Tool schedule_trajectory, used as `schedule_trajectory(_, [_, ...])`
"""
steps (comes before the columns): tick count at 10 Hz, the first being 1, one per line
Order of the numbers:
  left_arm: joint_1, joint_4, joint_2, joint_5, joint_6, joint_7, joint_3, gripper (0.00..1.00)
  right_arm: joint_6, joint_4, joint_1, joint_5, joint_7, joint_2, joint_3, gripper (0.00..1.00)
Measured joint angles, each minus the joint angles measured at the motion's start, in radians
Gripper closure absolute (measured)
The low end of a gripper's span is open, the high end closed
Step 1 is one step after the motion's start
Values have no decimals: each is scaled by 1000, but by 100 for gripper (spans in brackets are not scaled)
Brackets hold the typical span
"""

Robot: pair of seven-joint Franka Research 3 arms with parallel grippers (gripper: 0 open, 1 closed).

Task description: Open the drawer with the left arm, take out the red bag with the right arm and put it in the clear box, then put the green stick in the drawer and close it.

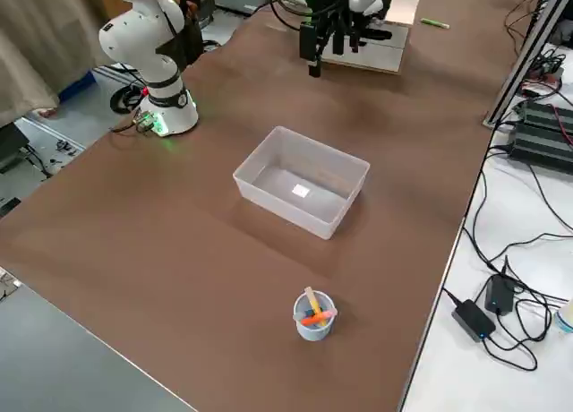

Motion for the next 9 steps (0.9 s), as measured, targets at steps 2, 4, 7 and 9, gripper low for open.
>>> schedule_trajectory(2, [0, 8, 0, 0, 6, -32, 5, 31, -15, 0, -6, 0, 0, 0, 0, 0])
schedule_trajectory(4, [-1, 10, 0, 0, 28, -56, 5, 63, -31, -1, -4, 1, 0, 2, 4, 0])
schedule_trajectory(7, [-14, 10, 1, 6, 53, -58, 5, 90, -39, -2, 27, 6, 104, 15, 13, 0])
schedule_trajectory(9, [-19, 10, 1, 6, 110, -66, 4, 90, -45, -5, 98, 23, 325, 18, 16, 0])
